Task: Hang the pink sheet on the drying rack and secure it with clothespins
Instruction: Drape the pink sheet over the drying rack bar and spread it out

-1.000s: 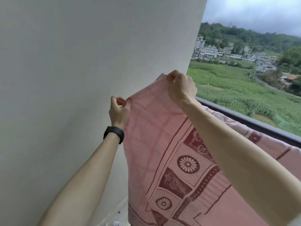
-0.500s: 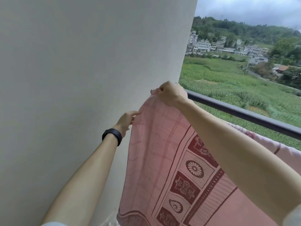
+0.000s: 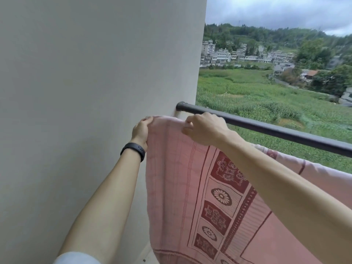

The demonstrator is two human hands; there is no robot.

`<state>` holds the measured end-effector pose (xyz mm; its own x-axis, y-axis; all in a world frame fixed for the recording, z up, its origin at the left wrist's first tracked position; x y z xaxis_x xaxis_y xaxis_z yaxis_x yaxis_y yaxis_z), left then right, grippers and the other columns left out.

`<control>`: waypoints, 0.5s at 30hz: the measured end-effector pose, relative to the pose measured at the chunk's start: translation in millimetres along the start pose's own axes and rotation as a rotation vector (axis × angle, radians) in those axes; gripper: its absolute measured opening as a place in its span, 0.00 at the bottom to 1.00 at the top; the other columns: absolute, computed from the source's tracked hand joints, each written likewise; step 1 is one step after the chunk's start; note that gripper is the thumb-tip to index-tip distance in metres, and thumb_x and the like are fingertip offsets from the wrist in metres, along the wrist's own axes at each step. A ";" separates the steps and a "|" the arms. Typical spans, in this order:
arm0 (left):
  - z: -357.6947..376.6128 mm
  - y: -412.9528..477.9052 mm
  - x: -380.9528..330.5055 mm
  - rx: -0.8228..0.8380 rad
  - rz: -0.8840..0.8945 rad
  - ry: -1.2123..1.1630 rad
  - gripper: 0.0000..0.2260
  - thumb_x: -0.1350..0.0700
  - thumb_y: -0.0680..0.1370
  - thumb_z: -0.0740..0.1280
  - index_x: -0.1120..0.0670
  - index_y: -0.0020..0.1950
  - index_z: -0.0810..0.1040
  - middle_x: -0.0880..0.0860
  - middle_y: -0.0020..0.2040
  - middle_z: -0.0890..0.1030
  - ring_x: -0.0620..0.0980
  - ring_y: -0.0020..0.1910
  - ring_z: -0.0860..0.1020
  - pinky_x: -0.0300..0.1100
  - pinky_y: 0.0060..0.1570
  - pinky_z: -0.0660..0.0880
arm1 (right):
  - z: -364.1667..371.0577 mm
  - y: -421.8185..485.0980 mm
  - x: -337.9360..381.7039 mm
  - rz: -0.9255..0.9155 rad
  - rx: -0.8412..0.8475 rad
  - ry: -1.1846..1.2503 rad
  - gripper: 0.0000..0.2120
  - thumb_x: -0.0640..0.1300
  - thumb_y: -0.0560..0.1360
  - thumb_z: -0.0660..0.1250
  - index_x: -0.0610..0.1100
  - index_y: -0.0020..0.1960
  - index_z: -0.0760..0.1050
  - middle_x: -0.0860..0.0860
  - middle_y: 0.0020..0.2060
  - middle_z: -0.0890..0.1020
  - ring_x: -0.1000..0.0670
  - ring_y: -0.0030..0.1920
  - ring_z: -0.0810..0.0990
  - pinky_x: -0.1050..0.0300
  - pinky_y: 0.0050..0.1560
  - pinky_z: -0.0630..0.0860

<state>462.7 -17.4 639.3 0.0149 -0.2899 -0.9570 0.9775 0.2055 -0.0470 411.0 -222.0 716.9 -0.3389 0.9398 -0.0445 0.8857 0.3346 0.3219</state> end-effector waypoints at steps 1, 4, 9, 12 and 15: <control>1.1 -2.2 -0.1 0.065 -0.021 -0.010 0.15 0.49 0.79 0.62 0.57 0.56 0.82 0.54 0.47 0.83 0.50 0.41 0.80 0.38 0.33 0.74 | -0.1 -5.5 -1.7 -0.013 -0.018 0.006 0.18 0.60 0.80 0.60 0.49 0.61 0.77 0.48 0.44 0.82 0.46 0.37 0.80 0.56 0.33 0.73; 6.6 -4.5 -4.3 0.092 -0.040 0.066 0.13 0.46 0.79 0.63 0.53 0.51 0.81 0.50 0.40 0.81 0.47 0.36 0.79 0.37 0.31 0.72 | 3.4 -18.7 -4.2 -0.035 -0.073 0.005 0.16 0.58 0.81 0.60 0.52 0.64 0.75 0.47 0.51 0.84 0.43 0.45 0.83 0.53 0.37 0.76; 15.8 -1.1 -12.8 -0.035 0.042 0.175 0.08 0.51 0.77 0.69 0.54 0.53 0.81 0.50 0.45 0.81 0.49 0.44 0.79 0.40 0.42 0.75 | 5.1 -42.2 -23.3 -0.022 -0.134 -0.026 0.17 0.61 0.81 0.59 0.55 0.65 0.74 0.52 0.53 0.84 0.47 0.44 0.83 0.57 0.34 0.73; 21.8 -2.8 -10.1 -0.019 0.023 0.151 0.09 0.50 0.78 0.69 0.54 0.54 0.80 0.48 0.43 0.80 0.49 0.43 0.78 0.41 0.39 0.74 | 1.9 -59.5 -36.6 -0.004 -0.118 -0.081 0.23 0.67 0.79 0.54 0.53 0.63 0.71 0.52 0.52 0.83 0.47 0.42 0.82 0.54 0.37 0.78; 22.4 -2.5 -5.3 -0.070 0.069 0.192 0.11 0.50 0.78 0.69 0.54 0.56 0.81 0.51 0.48 0.82 0.47 0.45 0.79 0.42 0.46 0.76 | -8.3 -81.8 -53.0 0.045 -0.152 -0.140 0.29 0.71 0.77 0.50 0.51 0.65 0.69 0.51 0.52 0.83 0.47 0.43 0.82 0.55 0.34 0.75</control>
<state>464.9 -37.3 650.9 0.0342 -0.0906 -0.9953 0.9586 0.2846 0.0070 353.9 -299.8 700.8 -0.2432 0.9577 -0.1541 0.8373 0.2875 0.4650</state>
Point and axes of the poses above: each hand's wrist, its own y-axis towards the middle knuckle, its own z-axis out of the palm, x = y × z, the point moved 2 cm from there along y, towards the middle knuckle
